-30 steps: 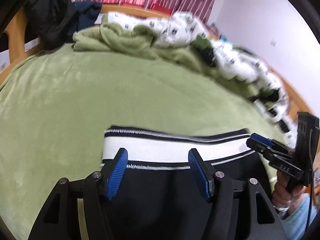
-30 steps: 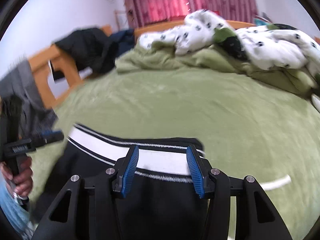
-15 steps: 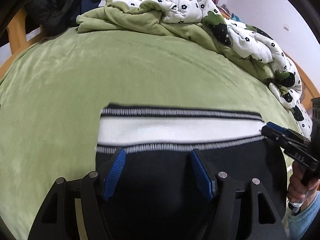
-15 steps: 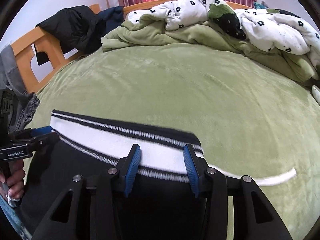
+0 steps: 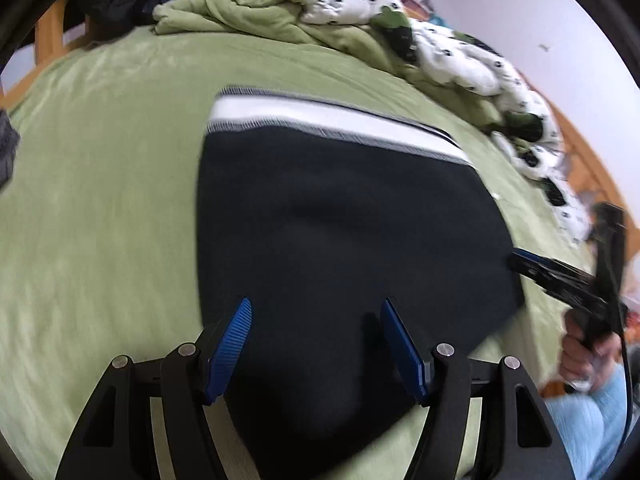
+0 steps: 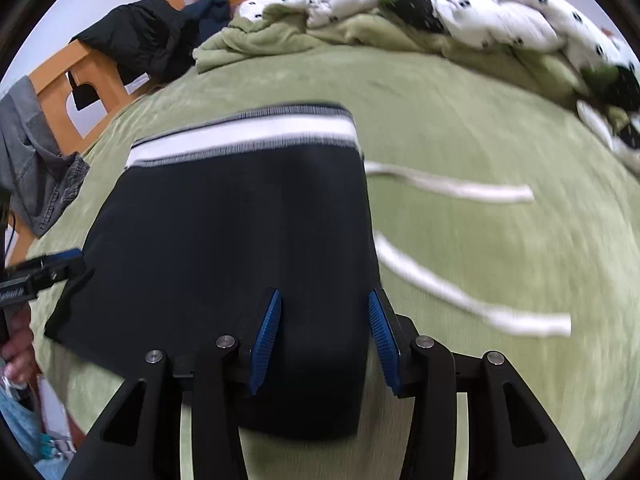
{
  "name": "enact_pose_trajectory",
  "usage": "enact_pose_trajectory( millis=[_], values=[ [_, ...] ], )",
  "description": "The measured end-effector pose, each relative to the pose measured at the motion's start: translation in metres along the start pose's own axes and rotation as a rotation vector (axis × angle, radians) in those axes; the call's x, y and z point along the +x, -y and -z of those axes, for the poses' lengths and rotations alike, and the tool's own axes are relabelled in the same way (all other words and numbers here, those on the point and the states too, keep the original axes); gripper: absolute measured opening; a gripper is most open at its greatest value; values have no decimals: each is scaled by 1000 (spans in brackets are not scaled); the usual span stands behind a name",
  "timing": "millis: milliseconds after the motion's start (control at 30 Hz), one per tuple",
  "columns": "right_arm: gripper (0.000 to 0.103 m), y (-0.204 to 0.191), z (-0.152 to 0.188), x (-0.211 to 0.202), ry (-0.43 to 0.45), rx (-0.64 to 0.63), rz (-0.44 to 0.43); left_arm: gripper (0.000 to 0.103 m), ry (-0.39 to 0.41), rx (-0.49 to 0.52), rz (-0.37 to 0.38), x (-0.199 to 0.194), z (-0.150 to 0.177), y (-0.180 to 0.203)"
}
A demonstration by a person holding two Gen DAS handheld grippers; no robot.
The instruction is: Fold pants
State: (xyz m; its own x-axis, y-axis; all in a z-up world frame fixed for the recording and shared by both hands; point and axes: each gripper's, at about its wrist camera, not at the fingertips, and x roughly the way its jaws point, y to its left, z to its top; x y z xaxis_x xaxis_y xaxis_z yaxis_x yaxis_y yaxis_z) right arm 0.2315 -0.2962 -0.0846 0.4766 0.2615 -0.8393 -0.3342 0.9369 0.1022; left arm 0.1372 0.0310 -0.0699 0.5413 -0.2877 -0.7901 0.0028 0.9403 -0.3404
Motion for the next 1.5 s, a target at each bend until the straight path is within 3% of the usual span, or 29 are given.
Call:
enact_pose_trajectory(
  millis=[167,267,367,533,567,600,633,700,767,900,1000,1067,1133,1200,1300,1367,1433,1500],
  values=[
    [45,-6,22,-17,-47,-30,18,65,16,84,-34,-31,46,7],
    [45,-14,22,-44,6,-55,35,65,-13,114,-49,-41,68,5],
    [45,-25,17,-75,73,-66,33,65,-42,147,-132,-38,79,2],
    [50,-44,16,-105,136,-55,-23,61,-4,211,-234,-26,78,12],
    [50,-49,17,-105,136,-63,-24,56,22,244,-271,-20,75,17],
    [50,-54,20,-103,129,-81,-13,28,39,264,-315,-15,73,20],
    [50,-57,20,-99,106,-97,-4,18,23,274,-332,-6,69,22],
    [50,-56,20,-94,79,-97,6,13,83,192,-282,-16,66,16],
    [50,-51,20,-97,89,-82,12,13,145,85,-189,-35,70,1],
    [50,-40,21,-92,102,-121,35,16,32,24,-125,-28,92,-20],
    [50,-30,21,-79,85,-137,53,17,27,26,-105,-43,102,-24],
    [50,-23,21,-68,82,-131,37,23,79,-19,-54,-63,93,-27],
    [50,-18,18,-57,88,-118,16,42,126,-26,-24,-72,76,-22],
    [50,-16,15,-44,89,-105,-7,45,162,-10,-3,-71,51,-12],
    [50,-15,11,-20,66,-101,-36,47,156,29,3,-47,21,4],
    [51,-12,15,-6,49,-114,-14,48,104,44,-21,-19,15,9],
    [53,-7,22,1,26,-137,-2,50,69,80,-82,0,23,14],
    [53,6,29,8,-46,-92,-73,51,97,167,-130,3,37,23]
  ],
)
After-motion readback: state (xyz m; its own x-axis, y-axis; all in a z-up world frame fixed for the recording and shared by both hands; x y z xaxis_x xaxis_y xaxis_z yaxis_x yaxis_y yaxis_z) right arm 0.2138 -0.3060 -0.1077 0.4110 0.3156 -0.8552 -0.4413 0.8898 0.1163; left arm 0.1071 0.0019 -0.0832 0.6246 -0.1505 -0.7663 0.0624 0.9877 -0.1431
